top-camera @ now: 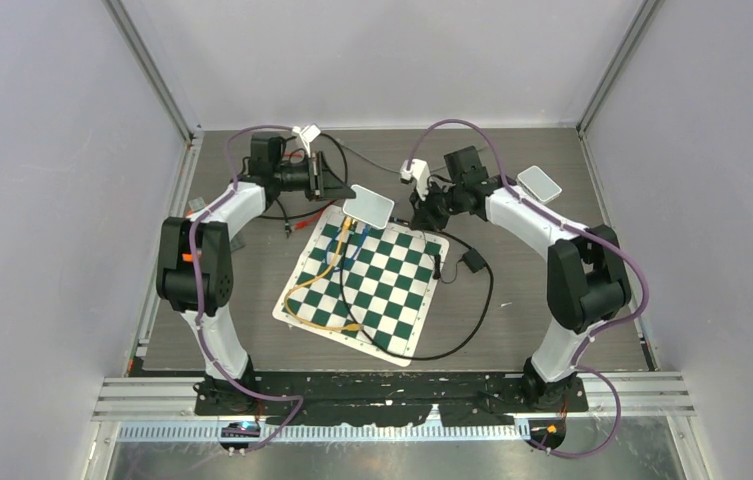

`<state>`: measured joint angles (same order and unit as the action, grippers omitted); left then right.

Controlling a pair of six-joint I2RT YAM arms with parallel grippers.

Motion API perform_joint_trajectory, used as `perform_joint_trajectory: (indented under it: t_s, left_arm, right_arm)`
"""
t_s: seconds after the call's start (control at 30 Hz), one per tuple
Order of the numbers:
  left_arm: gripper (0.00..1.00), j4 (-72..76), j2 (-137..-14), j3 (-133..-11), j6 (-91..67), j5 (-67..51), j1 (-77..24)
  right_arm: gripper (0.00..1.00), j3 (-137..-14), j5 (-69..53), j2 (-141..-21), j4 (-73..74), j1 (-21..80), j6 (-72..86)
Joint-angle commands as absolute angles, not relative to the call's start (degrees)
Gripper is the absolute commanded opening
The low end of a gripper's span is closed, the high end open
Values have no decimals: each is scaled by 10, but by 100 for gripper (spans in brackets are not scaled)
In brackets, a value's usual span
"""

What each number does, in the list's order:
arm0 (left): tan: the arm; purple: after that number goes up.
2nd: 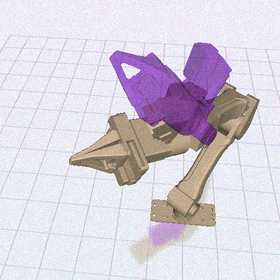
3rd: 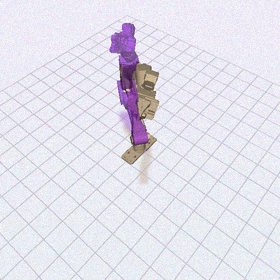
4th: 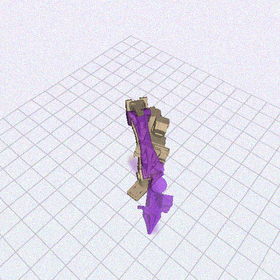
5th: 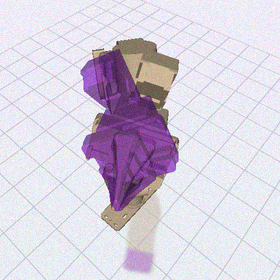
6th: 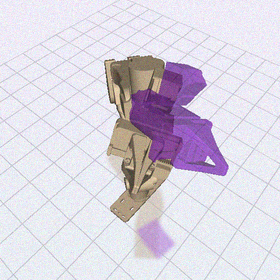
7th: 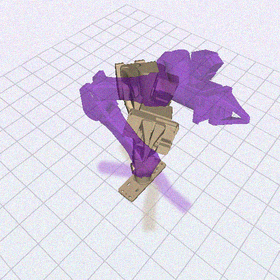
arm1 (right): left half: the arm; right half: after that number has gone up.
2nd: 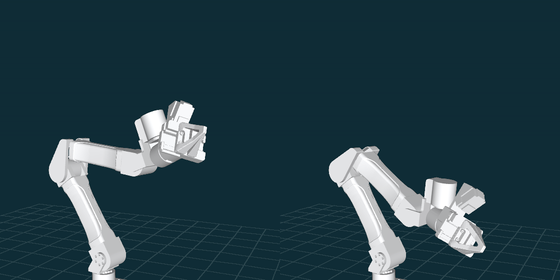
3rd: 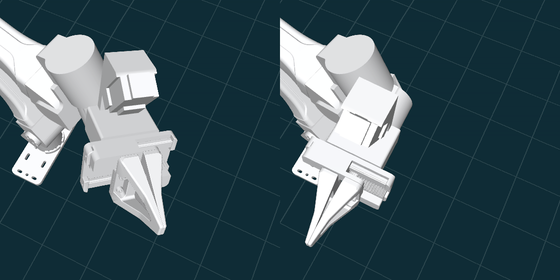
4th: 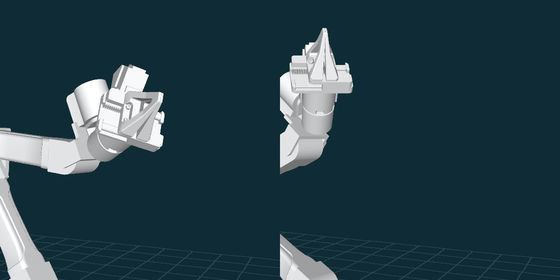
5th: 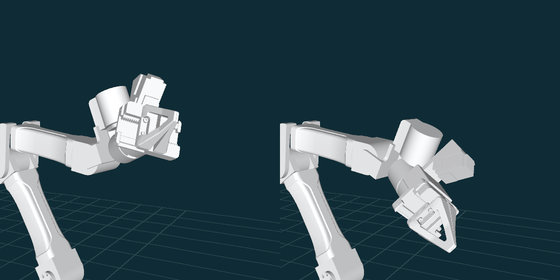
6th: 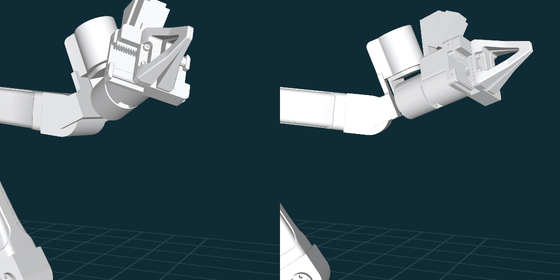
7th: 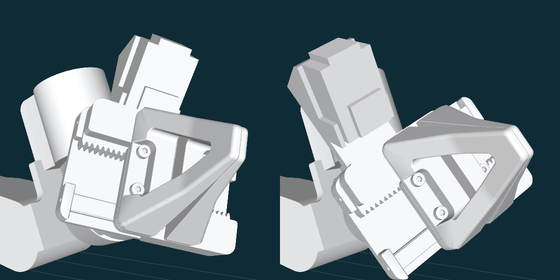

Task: Insert the plug into the switch port
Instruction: Insert the connector into the switch port.

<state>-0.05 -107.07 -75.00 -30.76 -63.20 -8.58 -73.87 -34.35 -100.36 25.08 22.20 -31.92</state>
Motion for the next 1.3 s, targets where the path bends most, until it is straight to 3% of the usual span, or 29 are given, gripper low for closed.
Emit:
perform_joint_trajectory:
  t_s: [0.0,0.73,1.27]
  left_arm:
    - [0,-38,-1061,-778,-296,-672,-93]
    - [0,-65,-1065,-785,-280,-700,-100]
    - [0,66,-1071,-752,-374,-726,-101]
  right_arm:
    - [5,-735,-409,-970,200,248,-349]
    - [5,-641,-398,-902,70,259,-335]
    - [5,-636,-413,-899,14,258,-307]
